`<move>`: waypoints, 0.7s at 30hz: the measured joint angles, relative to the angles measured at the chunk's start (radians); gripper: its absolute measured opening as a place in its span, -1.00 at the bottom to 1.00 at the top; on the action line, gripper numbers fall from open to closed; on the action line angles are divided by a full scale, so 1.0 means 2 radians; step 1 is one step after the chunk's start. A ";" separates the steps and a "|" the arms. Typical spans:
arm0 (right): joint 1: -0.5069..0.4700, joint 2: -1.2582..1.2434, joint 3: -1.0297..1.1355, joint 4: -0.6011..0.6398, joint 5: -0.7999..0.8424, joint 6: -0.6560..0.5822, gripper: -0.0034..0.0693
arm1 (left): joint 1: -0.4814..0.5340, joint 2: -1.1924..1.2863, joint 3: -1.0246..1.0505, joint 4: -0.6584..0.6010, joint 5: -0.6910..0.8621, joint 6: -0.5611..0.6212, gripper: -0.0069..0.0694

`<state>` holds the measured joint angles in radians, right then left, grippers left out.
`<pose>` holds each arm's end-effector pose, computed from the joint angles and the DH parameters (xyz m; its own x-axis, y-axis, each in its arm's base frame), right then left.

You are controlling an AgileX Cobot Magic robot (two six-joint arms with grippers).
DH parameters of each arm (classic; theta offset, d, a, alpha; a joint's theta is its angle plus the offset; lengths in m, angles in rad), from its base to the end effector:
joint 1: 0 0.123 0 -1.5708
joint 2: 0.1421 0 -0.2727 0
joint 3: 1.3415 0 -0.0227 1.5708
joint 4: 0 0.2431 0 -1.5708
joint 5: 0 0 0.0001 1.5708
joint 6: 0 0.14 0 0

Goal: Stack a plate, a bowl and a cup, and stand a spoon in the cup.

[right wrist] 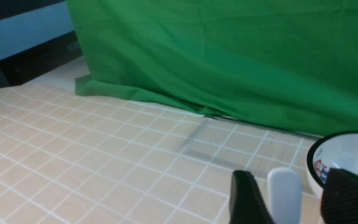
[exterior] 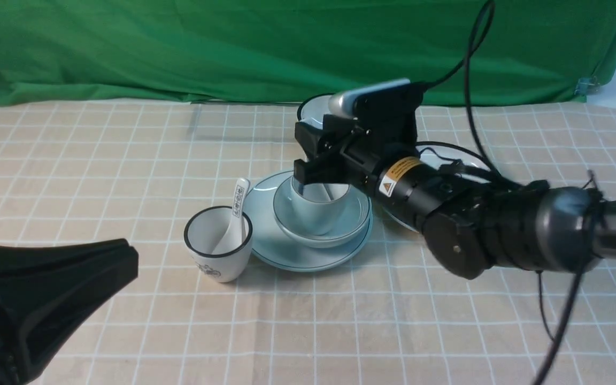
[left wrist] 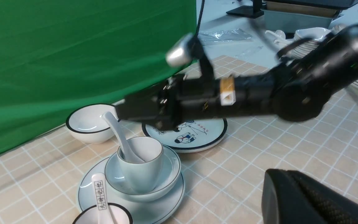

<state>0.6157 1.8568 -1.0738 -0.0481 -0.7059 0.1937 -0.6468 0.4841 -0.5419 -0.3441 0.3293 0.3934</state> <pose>0.3683 0.2659 0.2339 -0.0866 0.1303 -0.9877 -0.5965 0.7873 0.1561 0.1133 -0.1047 0.3173 -0.0863 0.1479 -0.9852 0.6922 0.7202 0.0475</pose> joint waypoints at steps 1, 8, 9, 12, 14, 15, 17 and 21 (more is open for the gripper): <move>0.002 -0.031 0.010 -0.010 0.035 -0.001 0.12 | 0.000 0.000 0.000 0.001 -0.005 0.000 -0.82; 0.022 -0.266 0.062 -0.030 0.338 -0.037 -0.14 | 0.000 -0.010 0.045 -0.011 -0.094 0.023 -0.82; 0.023 -0.273 0.065 -0.030 0.356 -0.038 -0.18 | 0.000 -0.011 0.050 -0.014 -0.098 0.023 -0.82; 0.028 -0.371 0.099 -0.030 0.480 -0.038 -0.47 | 0.000 -0.012 0.093 -0.027 -0.170 0.024 -0.82; 0.028 -0.404 0.119 -0.030 0.512 -0.029 -0.58 | 0.000 -0.012 0.104 -0.025 -0.189 0.024 -0.82; 0.028 -0.433 0.133 -0.030 0.529 -0.016 -0.64 | 0.000 -0.012 0.109 -0.018 -0.194 0.024 -0.82; 0.028 -0.456 0.147 -0.029 0.540 -0.004 -0.68 | 0.000 -0.012 0.113 -0.007 -0.198 0.024 -0.82; 0.028 -0.522 0.184 -0.029 0.559 0.025 -0.71 | 0.000 -0.012 0.129 0.022 -0.202 0.024 -0.82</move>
<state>0.6711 0.8124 -0.7065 -0.1064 0.4116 0.2438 -0.6468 0.4611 -0.2837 -0.3005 -0.0744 0.4424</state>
